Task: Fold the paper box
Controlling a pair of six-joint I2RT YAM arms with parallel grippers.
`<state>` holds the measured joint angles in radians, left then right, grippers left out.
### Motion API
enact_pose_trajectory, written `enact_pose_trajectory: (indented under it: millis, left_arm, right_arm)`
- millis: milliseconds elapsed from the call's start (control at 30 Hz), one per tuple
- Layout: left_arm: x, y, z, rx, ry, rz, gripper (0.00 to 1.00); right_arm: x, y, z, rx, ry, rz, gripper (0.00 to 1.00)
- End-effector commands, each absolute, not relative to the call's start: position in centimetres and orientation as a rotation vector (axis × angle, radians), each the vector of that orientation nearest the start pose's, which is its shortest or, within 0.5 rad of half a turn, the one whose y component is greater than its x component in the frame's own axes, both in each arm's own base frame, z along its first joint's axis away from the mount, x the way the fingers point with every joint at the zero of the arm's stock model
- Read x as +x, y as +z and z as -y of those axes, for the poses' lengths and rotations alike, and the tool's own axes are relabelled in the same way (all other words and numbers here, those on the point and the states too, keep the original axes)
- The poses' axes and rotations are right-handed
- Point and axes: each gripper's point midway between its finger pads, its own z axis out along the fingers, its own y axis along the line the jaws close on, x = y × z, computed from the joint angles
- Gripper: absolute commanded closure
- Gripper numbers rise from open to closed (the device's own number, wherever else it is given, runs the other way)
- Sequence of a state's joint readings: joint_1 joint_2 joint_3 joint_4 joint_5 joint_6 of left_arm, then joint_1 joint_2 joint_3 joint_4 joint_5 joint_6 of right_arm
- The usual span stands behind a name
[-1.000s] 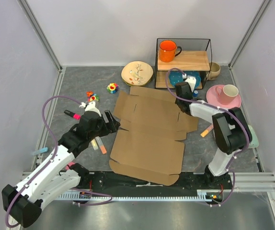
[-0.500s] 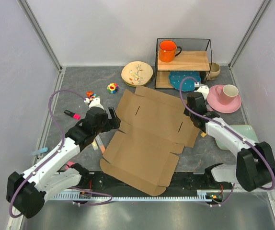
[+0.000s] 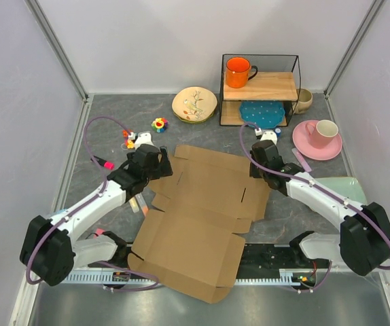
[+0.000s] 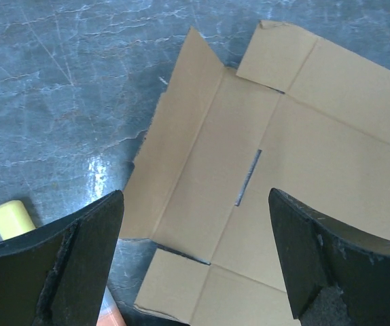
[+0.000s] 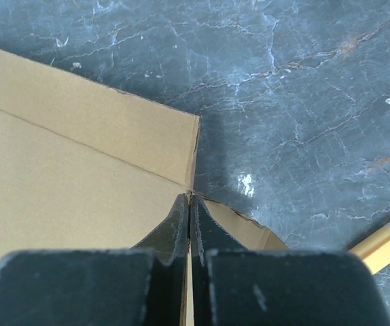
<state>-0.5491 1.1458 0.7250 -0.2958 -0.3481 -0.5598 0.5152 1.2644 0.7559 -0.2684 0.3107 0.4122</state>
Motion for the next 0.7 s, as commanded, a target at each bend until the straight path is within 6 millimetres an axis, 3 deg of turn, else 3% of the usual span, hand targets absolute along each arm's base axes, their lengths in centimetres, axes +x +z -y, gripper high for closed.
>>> enact_pose_trajectory:
  millis: [0, 100, 333, 667]
  left_arm:
    - [31.1, 13.1, 11.7, -0.210, -0.074, -2.171, 0.06]
    - [31.1, 11.9, 10.4, -0.244, -0.024, -2.185, 0.06]
    - [31.0, 8.7, 10.1, -0.266, 0.005, -2.288, 0.07]
    - [30.9, 6.6, 12.1, -0.230, -0.169, -2.364, 0.11]
  right_arm:
    - [29.8, 11.0, -14.0, -0.033, 0.184, -2.320, 1.00]
    - [28.9, 11.6, -14.1, -0.050, 0.219, -2.325, 1.00]
    - [27.4, 12.4, -14.2, -0.079, 0.267, -2.340, 1.00]
    - [26.6, 12.6, -14.2, -0.088, 0.295, -2.333, 1.00]
